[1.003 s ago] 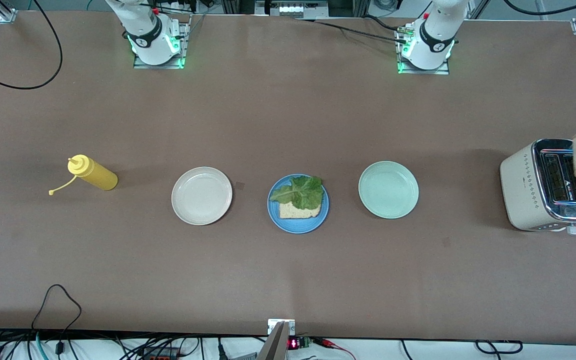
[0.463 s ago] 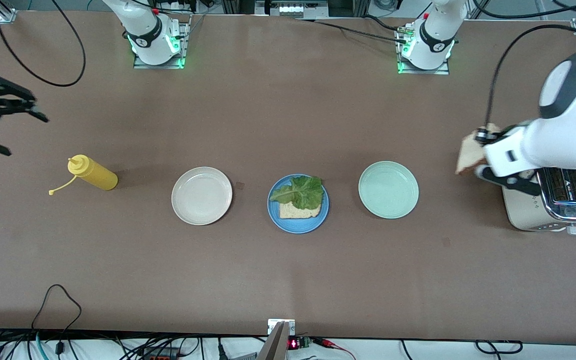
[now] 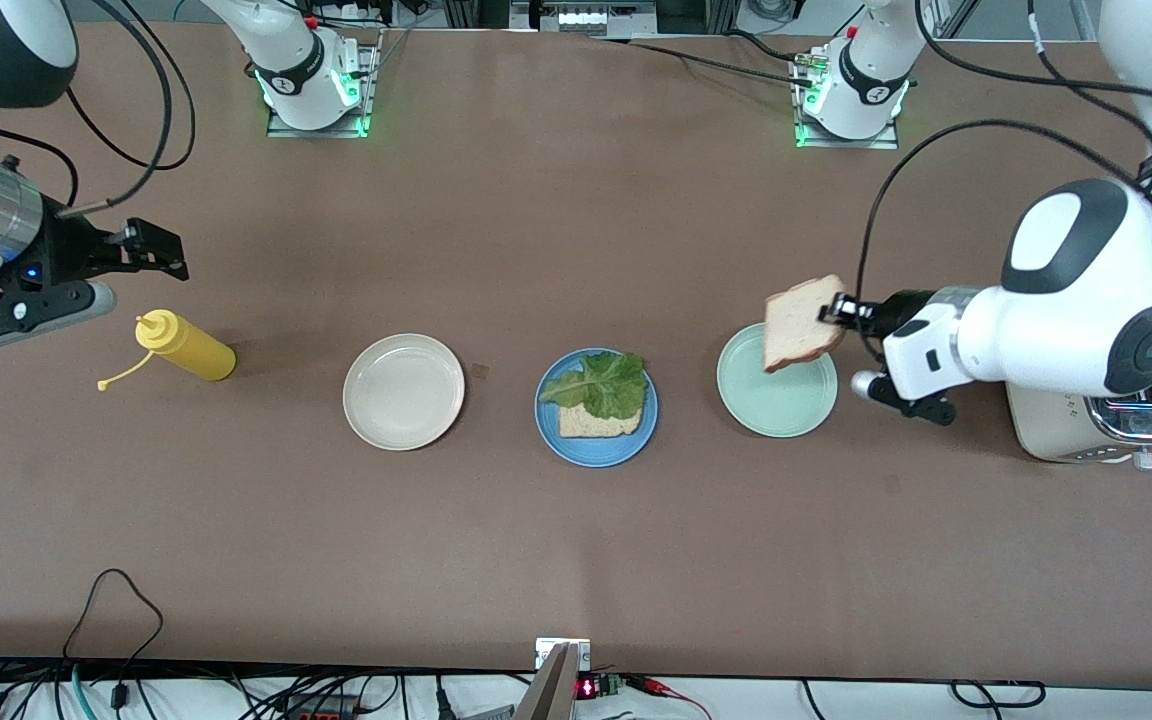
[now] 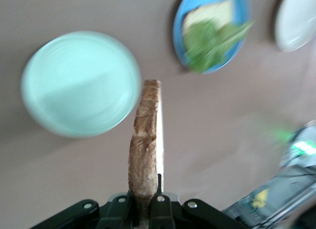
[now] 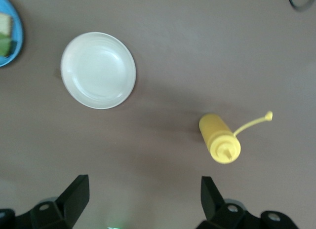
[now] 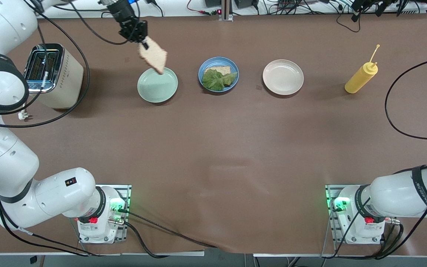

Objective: Make sandwich in blue plate with both arms
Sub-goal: 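Lift the bread out and carry it toward the blue plate, then lay the bread on the lettuce and open the left gripper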

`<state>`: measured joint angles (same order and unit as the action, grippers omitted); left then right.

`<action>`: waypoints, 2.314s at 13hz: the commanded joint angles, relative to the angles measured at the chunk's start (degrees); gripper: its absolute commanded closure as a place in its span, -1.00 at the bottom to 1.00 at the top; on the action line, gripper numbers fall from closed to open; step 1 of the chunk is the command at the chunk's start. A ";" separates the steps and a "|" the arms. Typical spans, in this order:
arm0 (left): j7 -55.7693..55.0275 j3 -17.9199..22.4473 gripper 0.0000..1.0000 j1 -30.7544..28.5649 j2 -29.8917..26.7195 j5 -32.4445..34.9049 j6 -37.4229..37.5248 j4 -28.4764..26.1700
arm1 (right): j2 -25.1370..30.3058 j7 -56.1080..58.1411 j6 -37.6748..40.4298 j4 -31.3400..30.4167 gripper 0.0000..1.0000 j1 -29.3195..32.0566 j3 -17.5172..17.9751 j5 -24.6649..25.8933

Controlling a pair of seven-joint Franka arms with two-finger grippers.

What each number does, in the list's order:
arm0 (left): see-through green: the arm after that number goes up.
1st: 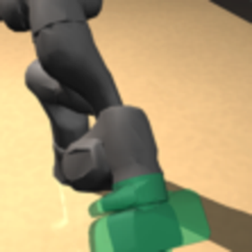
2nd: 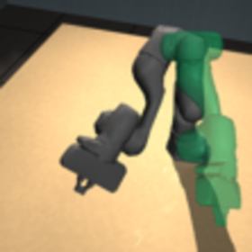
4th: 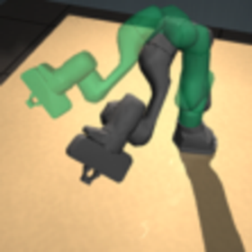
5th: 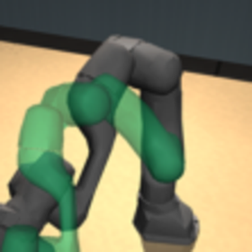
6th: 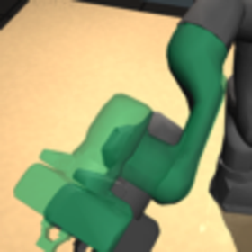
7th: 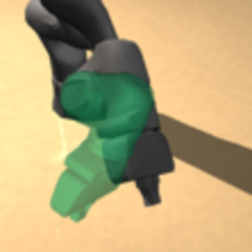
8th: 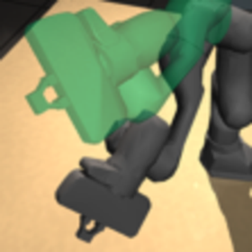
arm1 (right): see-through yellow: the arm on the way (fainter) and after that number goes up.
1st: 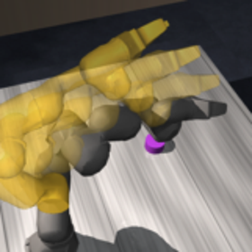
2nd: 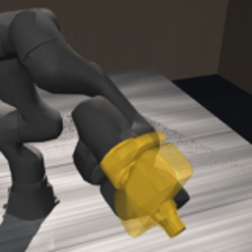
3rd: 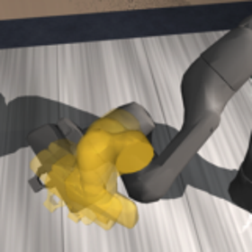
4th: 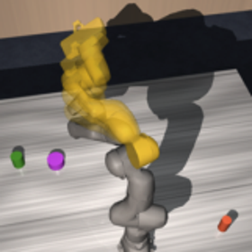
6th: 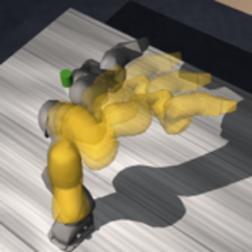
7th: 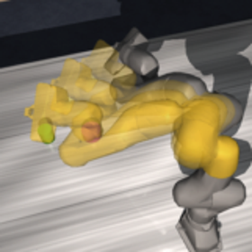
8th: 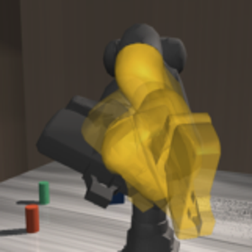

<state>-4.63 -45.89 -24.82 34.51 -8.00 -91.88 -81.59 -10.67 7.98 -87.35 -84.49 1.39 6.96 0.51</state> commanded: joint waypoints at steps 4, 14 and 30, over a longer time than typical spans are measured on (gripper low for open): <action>-4.15 0.01 0.84 12.15 10.82 -13.66 -27.87 0.73 | 9.25 -3.41 -0.62 -8.57 -1.00 -5.95 -7.58 0.11; 7.79 0.10 0.76 14.89 22.79 -21.89 -38.64 -2.17 | 5.14 -3.50 -4.32 -7.80 -1.00 -7.45 -10.92 -0.16; 5.69 2.30 -1.00 10.24 9.28 0.85 -15.38 -1.82 | 2.32 -5.35 -5.47 -4.37 -1.00 -6.05 -11.27 -2.27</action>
<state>1.93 -44.20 -13.83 48.81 -11.16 -112.27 -82.41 -8.53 3.58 -94.62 -89.65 -5.20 -4.31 -0.64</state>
